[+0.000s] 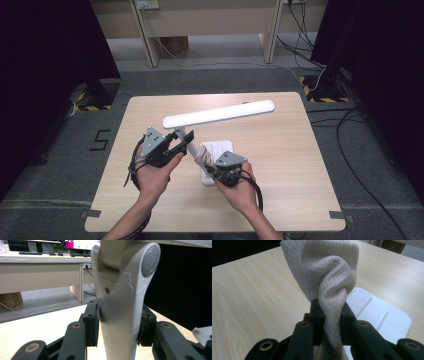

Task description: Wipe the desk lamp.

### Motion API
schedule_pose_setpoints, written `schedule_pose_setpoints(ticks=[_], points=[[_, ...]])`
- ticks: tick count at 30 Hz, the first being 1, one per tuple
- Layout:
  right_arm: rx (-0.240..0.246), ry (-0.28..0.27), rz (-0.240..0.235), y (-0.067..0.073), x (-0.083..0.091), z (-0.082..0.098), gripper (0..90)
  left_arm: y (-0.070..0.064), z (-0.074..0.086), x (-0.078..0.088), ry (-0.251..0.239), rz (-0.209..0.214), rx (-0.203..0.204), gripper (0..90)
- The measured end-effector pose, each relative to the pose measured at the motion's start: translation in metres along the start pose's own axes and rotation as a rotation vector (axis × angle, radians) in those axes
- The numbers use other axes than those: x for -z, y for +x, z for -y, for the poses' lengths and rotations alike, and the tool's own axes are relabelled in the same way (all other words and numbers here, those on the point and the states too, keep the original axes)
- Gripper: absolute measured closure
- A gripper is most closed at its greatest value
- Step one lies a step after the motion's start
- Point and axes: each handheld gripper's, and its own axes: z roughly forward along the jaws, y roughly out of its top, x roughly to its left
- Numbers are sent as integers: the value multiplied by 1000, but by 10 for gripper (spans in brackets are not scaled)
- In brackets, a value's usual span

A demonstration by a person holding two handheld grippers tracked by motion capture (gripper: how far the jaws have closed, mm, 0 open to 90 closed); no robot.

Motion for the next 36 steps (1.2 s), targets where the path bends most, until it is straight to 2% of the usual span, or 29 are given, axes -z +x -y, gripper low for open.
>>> schedule_pose_setpoints(ticks=[6,23,36], points=[[-13,19,2,-2,-5,8,777,0,0,0,1,-4,16,606],[-50,74,0,-9,-20,26,776,-1,-1,-1,8,-12,24,611],[-42,114,26,-11,-24,33,777,-2,-1,-1,8,-15,23,613]])
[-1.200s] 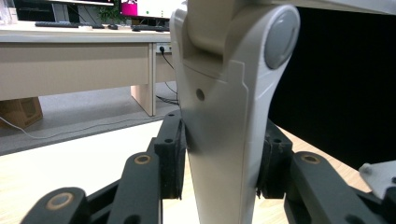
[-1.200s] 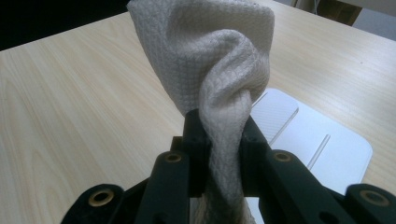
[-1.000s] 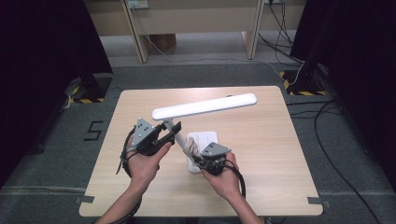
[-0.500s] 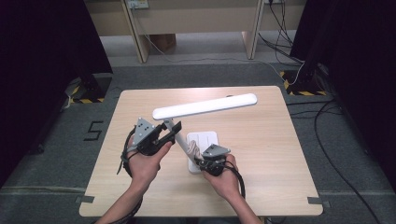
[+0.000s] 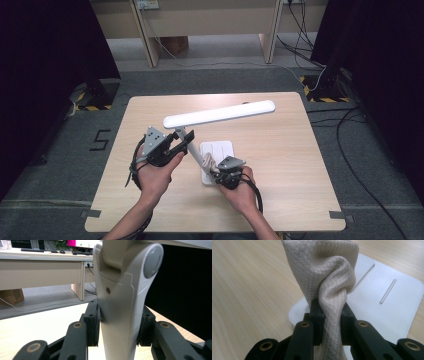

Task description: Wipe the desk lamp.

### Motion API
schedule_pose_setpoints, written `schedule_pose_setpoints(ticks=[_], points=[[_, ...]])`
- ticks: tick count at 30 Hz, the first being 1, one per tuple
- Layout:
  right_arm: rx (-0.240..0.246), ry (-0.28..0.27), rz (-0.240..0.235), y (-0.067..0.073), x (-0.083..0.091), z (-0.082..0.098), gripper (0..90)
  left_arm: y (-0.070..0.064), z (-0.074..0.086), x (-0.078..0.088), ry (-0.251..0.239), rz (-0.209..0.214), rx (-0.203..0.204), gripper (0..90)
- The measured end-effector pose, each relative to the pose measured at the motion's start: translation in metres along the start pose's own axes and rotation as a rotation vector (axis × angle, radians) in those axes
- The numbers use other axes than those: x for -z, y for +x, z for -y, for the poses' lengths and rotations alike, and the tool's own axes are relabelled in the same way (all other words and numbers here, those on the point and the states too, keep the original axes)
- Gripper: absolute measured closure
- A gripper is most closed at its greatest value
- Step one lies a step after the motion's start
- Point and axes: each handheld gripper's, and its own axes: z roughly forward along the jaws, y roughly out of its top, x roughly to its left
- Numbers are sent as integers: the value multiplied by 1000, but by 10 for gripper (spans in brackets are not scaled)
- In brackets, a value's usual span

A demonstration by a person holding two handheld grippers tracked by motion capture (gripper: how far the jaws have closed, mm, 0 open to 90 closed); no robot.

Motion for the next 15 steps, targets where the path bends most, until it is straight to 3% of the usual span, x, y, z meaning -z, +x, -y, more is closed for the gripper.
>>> schedule_pose_setpoints(ticks=[4,15], points=[[-1,29,17,-1,-3,5,778,1,0,0,1,0,4,613],[-1,36,20,-2,-5,6,780,0,0,0,0,-2,3,614]])
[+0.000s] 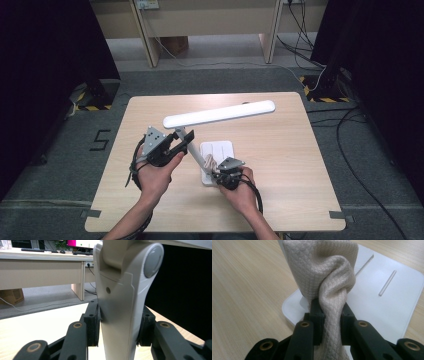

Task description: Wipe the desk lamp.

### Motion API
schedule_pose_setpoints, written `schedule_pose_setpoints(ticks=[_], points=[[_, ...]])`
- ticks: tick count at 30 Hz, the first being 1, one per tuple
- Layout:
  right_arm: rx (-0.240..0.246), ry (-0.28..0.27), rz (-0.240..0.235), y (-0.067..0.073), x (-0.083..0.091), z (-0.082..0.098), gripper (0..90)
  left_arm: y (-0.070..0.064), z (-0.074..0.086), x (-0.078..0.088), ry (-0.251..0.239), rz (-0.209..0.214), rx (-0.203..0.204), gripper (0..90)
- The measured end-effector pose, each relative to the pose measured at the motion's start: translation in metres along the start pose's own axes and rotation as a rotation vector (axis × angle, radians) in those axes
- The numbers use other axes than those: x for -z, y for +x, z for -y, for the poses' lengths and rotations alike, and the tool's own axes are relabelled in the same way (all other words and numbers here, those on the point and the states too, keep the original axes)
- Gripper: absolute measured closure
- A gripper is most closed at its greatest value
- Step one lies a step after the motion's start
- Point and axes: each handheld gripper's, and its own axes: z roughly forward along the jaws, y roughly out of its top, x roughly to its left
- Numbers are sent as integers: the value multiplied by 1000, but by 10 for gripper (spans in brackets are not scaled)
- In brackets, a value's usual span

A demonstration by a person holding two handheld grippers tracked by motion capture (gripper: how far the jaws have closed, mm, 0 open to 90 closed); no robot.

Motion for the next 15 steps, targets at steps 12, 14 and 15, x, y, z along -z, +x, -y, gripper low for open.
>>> schedule_pose_setpoints(ticks=[12,14,15], points=[[-13,30,53,-11,10,6,780,0,0,0,2,0,-8,613],[-22,32,62,-15,13,8,780,0,0,0,1,-1,-8,613],[-34,34,67,-16,15,10,780,0,0,0,1,-1,-9,613]])
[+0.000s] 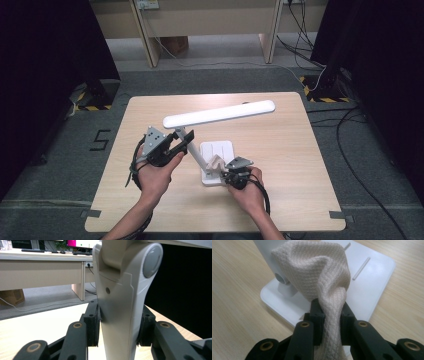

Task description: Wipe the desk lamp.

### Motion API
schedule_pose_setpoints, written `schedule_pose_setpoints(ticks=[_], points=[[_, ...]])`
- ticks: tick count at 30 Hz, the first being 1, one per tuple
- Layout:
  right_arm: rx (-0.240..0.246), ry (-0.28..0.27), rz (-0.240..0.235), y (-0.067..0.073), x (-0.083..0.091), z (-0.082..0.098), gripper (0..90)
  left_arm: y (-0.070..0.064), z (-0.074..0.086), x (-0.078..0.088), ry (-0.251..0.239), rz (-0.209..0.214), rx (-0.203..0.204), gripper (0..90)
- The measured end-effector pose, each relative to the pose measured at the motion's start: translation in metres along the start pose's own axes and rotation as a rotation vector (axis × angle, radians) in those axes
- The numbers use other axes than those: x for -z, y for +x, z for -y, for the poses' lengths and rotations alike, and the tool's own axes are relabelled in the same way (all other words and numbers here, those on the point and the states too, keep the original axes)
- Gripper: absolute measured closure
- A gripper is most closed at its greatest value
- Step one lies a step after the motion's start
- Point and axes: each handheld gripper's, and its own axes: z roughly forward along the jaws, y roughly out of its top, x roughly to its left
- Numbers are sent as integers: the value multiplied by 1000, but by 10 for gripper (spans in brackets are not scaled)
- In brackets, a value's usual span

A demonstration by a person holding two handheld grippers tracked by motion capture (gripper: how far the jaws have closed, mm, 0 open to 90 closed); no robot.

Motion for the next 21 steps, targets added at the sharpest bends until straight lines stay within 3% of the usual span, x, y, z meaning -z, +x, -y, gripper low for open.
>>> schedule_pose_setpoints(ticks=[6,11,15,21], points=[[-25,-22,-5,-9,8,1,779,2,0,1,-9,22,-10,595],[-39,-54,-15,-12,23,-1,778,4,2,11,-15,59,-33,453],[-37,-76,-24,-10,34,-2,777,7,4,28,-30,67,-45,401],[-1,-106,-43,0,44,-6,774,17,19,51,48,90,-16,406]])
